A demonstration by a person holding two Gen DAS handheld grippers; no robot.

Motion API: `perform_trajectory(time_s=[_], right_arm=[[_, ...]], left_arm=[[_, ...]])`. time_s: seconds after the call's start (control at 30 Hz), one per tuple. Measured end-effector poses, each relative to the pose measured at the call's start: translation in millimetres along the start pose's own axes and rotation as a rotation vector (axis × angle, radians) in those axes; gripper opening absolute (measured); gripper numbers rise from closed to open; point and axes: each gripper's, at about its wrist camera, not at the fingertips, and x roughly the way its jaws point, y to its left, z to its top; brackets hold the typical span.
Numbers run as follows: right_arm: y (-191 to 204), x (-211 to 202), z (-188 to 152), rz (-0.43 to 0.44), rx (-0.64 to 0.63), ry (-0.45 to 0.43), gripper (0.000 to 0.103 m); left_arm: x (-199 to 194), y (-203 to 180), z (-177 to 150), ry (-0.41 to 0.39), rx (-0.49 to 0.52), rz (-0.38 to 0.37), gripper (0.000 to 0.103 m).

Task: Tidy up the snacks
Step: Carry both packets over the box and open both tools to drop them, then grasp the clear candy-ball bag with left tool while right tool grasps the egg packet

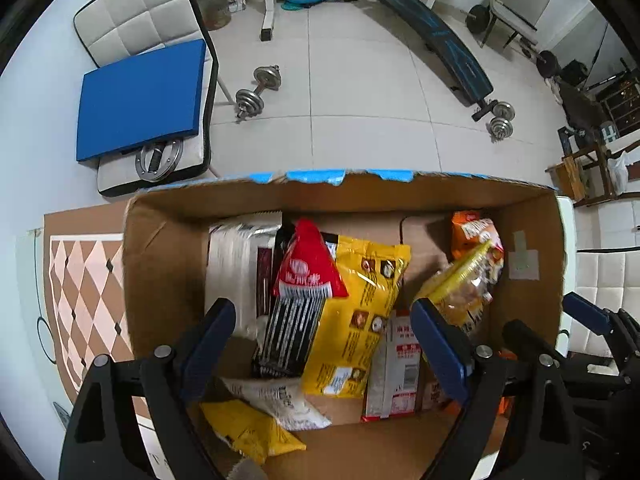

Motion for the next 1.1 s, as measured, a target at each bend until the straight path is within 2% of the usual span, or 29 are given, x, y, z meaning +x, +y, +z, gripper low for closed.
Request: perform_trajectory(time_s=[0.1, 0.17, 0.3, 0.5, 0.77, 0.97, 1.1], right_arm=[[3.4, -11.0, -11.9, 0.014, -0.006, -0.011, 0.091], [7.9, -19.4, -20.8, 0.013, -0.011, -0.026, 0.094], [14.1, -38.6, -40.4, 0.017, -0.021, -0.064, 0.094], [18.3, -69.7, -79.2, -0.004, -0.029, -0.156, 0.094], [19.9, -96.4, -127.8, -0.003, -0.029, -0.231, 0.094], [25.6, -120.5, -162.7, -0.003, -0.041, -0.292, 0.094], [26.7, -134.7, -182.3, 0.002, -0.039, -0.322, 0.095]], left_arm=[[-14.8, 0.4, -14.1, -0.04, 0.005, 0.001, 0.092], [-23.4, -0.4, -23.5, -0.066, 0.012, -0.002, 0.1], [-39.4, 1.8, -40.9, -0.098, 0.003, -0.012, 0.101], [-70.7, 11.5, -79.8, -0.214, -0.034, 0.02, 0.101], [-99.1, 18.7, -140.4, -0.341, -0.064, 0.042, 0.101], [-119.4, 16.0, -174.8, -0.395, -0.069, 0.027, 0.101], [-137.1, 11.3, -192.5, -0.446, -0.054, 0.048, 0.101]])
